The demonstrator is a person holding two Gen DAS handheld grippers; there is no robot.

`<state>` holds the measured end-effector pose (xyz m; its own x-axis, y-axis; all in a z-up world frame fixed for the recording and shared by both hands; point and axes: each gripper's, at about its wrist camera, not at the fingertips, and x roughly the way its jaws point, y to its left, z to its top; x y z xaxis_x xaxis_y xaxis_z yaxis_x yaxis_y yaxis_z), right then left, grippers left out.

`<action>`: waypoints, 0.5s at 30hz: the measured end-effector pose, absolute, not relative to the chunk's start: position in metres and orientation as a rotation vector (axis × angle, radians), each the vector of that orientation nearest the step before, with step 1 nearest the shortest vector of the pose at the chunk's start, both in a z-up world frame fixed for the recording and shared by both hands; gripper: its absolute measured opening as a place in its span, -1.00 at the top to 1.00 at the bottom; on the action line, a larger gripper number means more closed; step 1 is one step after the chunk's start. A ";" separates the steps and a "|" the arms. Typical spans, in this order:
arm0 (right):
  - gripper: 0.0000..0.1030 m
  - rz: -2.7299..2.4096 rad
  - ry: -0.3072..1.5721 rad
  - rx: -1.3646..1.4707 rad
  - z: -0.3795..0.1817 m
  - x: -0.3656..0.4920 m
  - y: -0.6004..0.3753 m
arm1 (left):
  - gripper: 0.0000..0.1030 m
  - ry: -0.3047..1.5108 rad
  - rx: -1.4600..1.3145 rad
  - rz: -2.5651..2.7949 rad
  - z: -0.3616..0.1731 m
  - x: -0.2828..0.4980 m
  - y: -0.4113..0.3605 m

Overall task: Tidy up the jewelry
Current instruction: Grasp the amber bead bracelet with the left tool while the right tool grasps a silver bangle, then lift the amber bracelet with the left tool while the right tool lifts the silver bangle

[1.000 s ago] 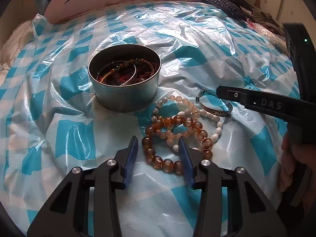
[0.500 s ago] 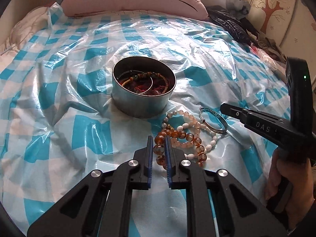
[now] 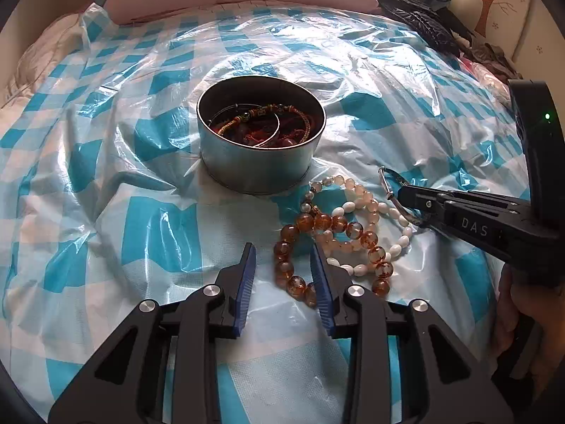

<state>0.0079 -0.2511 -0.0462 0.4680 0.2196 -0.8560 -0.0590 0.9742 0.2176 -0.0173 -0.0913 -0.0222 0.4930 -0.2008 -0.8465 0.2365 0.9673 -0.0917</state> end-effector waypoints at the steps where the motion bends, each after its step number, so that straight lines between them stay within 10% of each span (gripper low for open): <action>1: 0.94 0.183 1.069 0.167 -0.046 0.008 -0.250 | 0.41 1.027 0.053 -0.265 -0.024 -0.017 -0.094; 4: 0.98 0.209 1.042 0.161 -0.041 0.005 -0.247 | 0.79 1.032 0.075 -0.284 -0.026 -0.018 -0.098; 15: 0.98 0.181 0.927 0.249 -0.020 -0.004 -0.265 | 0.79 0.913 -0.013 -0.247 0.000 -0.025 -0.077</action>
